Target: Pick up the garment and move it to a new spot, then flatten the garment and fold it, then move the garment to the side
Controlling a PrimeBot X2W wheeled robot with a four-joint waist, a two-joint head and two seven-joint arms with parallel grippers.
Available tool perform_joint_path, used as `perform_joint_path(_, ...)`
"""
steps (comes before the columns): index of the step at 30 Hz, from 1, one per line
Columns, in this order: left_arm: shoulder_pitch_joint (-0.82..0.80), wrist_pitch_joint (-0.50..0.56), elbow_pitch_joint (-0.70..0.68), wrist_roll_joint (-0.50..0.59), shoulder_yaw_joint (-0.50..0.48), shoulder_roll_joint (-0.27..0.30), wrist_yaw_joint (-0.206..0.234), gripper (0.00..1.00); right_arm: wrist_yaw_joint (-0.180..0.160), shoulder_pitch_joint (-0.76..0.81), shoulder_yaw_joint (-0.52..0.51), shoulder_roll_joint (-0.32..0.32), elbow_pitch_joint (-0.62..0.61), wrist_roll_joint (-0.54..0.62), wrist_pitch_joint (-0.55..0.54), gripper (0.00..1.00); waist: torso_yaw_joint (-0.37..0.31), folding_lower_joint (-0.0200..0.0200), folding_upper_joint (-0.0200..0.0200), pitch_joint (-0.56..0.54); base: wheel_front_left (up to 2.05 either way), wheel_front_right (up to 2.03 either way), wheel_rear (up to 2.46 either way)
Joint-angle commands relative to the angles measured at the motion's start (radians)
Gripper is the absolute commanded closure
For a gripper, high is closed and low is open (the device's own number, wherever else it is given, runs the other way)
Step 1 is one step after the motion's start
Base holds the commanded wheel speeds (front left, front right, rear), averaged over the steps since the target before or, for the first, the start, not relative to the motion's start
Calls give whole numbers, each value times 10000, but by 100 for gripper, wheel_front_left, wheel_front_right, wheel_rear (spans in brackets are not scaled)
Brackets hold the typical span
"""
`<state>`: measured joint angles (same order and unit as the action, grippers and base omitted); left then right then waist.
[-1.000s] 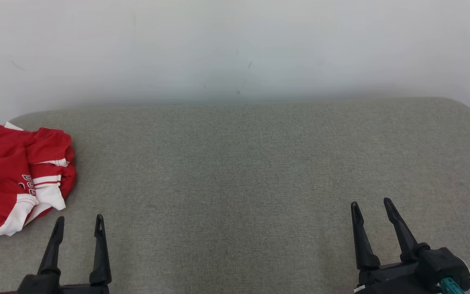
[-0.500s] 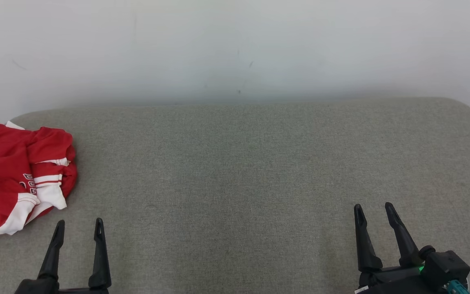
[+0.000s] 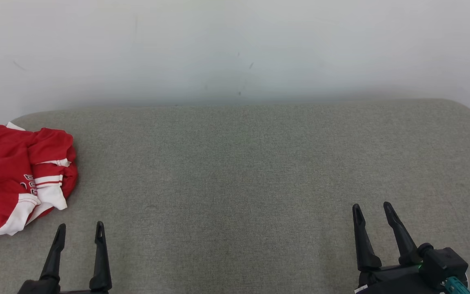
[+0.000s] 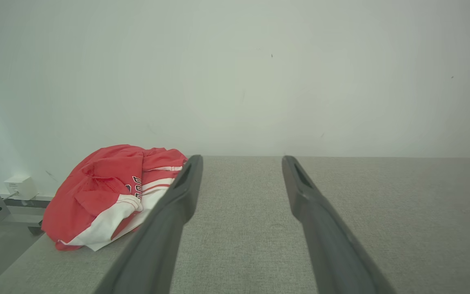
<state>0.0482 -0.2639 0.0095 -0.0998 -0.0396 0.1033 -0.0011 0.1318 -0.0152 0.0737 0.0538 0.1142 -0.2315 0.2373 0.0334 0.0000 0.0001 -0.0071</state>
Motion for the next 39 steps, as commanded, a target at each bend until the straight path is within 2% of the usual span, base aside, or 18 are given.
perform_joint_path(1, 80, -12, 25, 23, -12, -19, 3, 0, -21, 53, -8, 55, -61, 74, -34, 0, 2, 0, -1, -1, 0, 0, 0)
perform_joint_path(10, 22, 114, 173, -79, 8, -3, 124, 0, -21, 177, -75, 22, -304, 231, -393, 0, 102, 0, -1, -9, 0, 0, 0)
perform_joint_path(17, -79, 256, 196, -194, 51, 74, 108, 0, -21, 290, -161, 0, -338, 239, -580, 0, 553, 0, -1, 18, 0, 0, 0)
perform_joint_path(35, -245, 155, 716, -489, 0, 156, 234, 0, -21, 223, -230, -27, -144, 298, -689, 0, 3116, 0, -1, 282, 0, 0, 0)
perform_joint_path(39, -260, 115, 769, -493, -4, 177, 255, 0, -21, 229, -175, -27, -118, 305, -693, 0, 3514, 0, -1, 250, 0, 0, 0)
